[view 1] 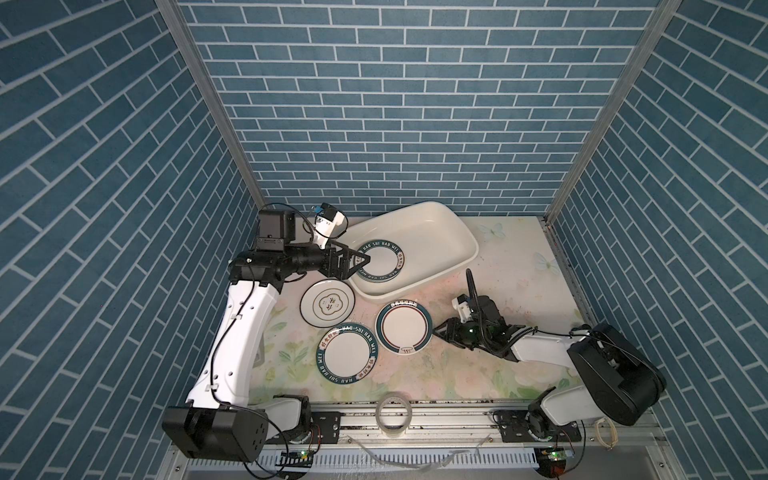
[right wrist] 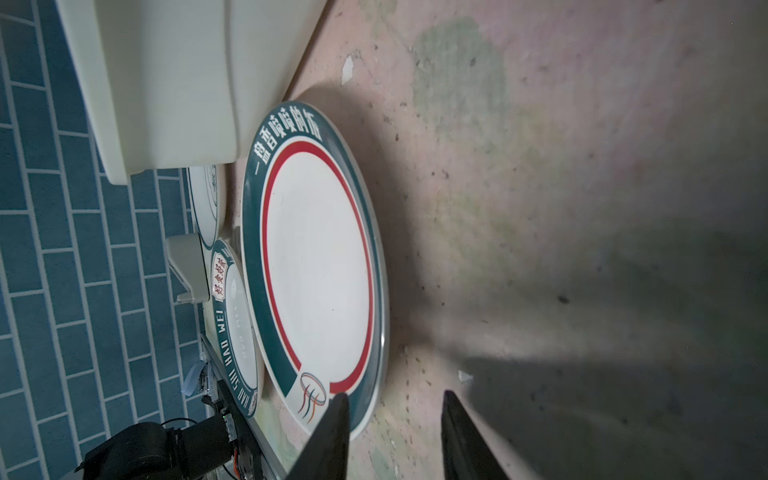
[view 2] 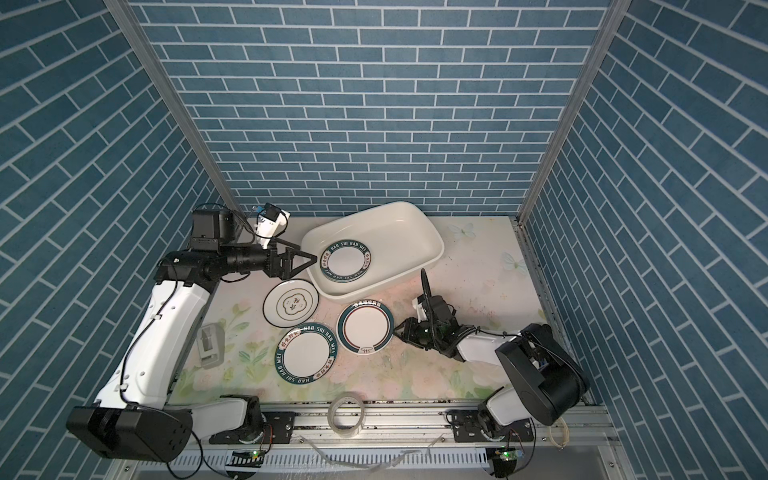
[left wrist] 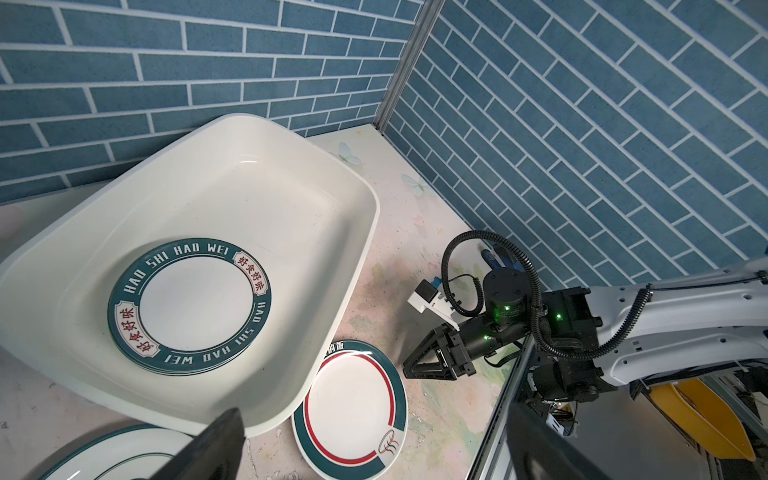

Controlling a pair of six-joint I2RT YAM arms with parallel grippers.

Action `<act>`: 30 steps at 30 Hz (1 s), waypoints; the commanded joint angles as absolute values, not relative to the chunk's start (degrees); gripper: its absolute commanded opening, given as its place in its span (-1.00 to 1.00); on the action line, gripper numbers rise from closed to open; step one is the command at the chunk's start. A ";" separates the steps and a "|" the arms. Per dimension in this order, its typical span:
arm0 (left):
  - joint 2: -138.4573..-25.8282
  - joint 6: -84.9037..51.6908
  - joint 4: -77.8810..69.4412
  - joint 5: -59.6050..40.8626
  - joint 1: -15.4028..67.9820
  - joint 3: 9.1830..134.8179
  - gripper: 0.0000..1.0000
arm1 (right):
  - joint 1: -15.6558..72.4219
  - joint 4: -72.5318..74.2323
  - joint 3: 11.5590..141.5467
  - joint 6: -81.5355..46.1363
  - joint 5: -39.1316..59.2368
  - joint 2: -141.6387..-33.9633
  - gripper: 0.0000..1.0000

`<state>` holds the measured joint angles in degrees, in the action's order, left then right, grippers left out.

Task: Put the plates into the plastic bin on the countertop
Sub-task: 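Move the right gripper down to the rim of the red-ring plate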

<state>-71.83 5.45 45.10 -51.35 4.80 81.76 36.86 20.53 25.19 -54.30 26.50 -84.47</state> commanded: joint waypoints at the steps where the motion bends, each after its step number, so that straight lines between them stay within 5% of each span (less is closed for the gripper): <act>1: -70.91 5.62 44.66 -52.10 5.10 81.39 0.99 | 37.35 25.43 25.40 -56.66 26.52 -86.96 -0.26; 30: -70.66 5.08 43.87 -52.30 5.27 80.58 0.99 | 37.62 33.14 26.41 -59.90 25.29 -98.93 -0.58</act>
<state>-71.68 5.32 44.62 -51.35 4.91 81.03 37.23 37.15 26.74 -58.72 27.42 -96.66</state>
